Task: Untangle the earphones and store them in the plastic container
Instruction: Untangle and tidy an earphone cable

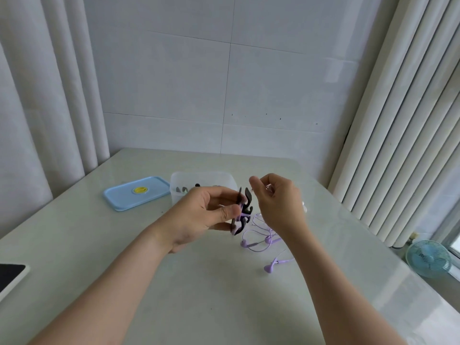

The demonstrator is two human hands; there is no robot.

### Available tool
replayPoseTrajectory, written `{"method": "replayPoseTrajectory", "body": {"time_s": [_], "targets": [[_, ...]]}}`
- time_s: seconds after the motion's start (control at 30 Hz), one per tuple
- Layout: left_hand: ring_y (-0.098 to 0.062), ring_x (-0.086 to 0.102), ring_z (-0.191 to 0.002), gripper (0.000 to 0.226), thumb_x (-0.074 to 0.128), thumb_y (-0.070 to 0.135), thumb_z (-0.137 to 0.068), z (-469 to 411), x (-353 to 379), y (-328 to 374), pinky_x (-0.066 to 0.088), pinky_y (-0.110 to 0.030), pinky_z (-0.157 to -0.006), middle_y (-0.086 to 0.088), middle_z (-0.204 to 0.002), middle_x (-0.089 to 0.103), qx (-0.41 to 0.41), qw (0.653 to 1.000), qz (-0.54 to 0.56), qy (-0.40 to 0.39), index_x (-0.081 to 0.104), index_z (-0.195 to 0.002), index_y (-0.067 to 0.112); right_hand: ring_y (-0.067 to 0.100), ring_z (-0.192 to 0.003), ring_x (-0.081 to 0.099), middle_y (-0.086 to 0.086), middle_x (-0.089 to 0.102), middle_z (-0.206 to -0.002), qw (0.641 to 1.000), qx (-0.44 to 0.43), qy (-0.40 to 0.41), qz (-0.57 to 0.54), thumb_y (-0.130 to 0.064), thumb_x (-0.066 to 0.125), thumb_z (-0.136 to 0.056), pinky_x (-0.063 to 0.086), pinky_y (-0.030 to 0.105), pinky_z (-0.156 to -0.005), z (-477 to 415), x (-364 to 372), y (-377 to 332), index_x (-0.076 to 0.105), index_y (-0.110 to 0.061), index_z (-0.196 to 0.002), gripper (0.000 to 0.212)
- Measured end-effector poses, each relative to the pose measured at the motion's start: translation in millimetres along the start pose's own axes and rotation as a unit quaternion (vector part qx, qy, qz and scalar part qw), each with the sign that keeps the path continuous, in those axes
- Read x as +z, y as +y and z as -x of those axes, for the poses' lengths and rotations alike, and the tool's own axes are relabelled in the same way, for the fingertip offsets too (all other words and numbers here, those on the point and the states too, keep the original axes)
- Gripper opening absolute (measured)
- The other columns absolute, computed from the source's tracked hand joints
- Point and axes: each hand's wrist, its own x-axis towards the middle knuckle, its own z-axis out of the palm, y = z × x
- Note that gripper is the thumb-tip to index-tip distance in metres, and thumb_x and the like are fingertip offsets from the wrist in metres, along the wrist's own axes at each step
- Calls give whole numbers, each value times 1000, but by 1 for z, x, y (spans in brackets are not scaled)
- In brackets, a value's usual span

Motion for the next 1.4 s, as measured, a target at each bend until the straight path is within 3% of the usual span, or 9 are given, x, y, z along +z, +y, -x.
{"method": "replayPoseTrajectory", "body": {"time_s": [0.2, 0.37, 0.43, 0.57, 0.7, 0.93, 1.13, 1.3, 1.4], "targets": [[-30, 74, -114, 25, 65, 14, -103, -7, -6, 2, 62, -43, -96, -13, -117, 78, 21, 989, 69, 126, 72, -125, 5, 8, -54, 49, -10, 52, -50, 993, -18, -88, 76, -47, 58, -103, 38, 30, -54, 2, 9, 4, 65, -25, -75, 37], [-34, 77, -102, 25, 62, 18, -106, -11, -15, -2, 62, -29, -76, -20, -112, 78, 17, 963, 109, 246, 73, -114, -3, 11, -63, 58, -7, 67, -69, 961, -88, -249, 75, -25, 53, -102, 52, 33, -69, 15, 7, -12, 76, -31, -85, 28], [-28, 78, -89, 28, 63, 23, -106, -13, -18, -3, 64, -35, -76, -17, -102, 78, 12, 954, 86, 288, 72, -109, -3, 16, -71, 65, -2, 71, -74, 953, -92, -287, 32, -24, 55, -98, 57, 35, -75, 20, 4, -23, 78, -30, -81, 29], [-26, 75, -84, 33, 66, 28, -104, -14, -19, -2, 64, -39, -85, -14, -95, 76, 15, 940, 133, 314, 71, -105, -5, 14, -55, 52, 1, 74, -79, 926, -28, -370, -73, -15, 57, -98, 47, 23, -55, 26, -5, -43, 79, -16, -79, 29], [-24, 78, -89, 27, 68, 29, -101, -12, -16, 5, 63, -42, -89, -9, -93, 79, -19, 922, 219, 317, 73, -105, 2, 19, -55, 49, 8, 74, -77, 898, 9, -430, -91, -13, 55, -98, 42, 22, -50, 29, -8, -46, 79, -9, -82, 30], [-21, 80, -86, 27, 64, 32, -103, -8, -13, 13, 64, -38, -84, -9, -95, 79, -64, 904, 346, 245, 72, -103, 6, 15, -59, 52, 0, 65, -69, 903, 17, -428, -22, -17, 52, -94, 48, 25, -58, 27, -6, -42, 81, -14, -78, 34], [-21, 78, -84, 25, 71, 30, -98, -8, -5, 10, 64, -37, -82, -7, -95, 78, -83, 903, 362, 214, 74, -99, 5, 17, -54, 34, -1, 44, -58, 874, -2, -482, -67, -12, 47, -96, 31, 28, -54, 32, -10, -51, 80, -17, -82, 36], [-21, 74, -87, 22, 72, 29, -99, -5, -9, 6, 61, -34, -76, -10, -108, 79, -62, 970, 129, 195, 76, -112, 11, 14, -48, 34, 4, 42, -53, 919, -8, -339, -202, -2, 54, -96, 30, 19, -46, 27, -17, -54, 69, 5, -72, 29], [-17, 73, -89, 19, 72, 22, -99, -2, -8, 4, 59, -30, -79, -8, -103, 78, -40, 990, 19, 133, 77, -115, 14, 17, -49, 31, 10, 41, -58, 945, 14, -224, -236, -4, 57, -94, 27, 21, -45, 22, -16, -51, 63, -3, -64, 30]]}}
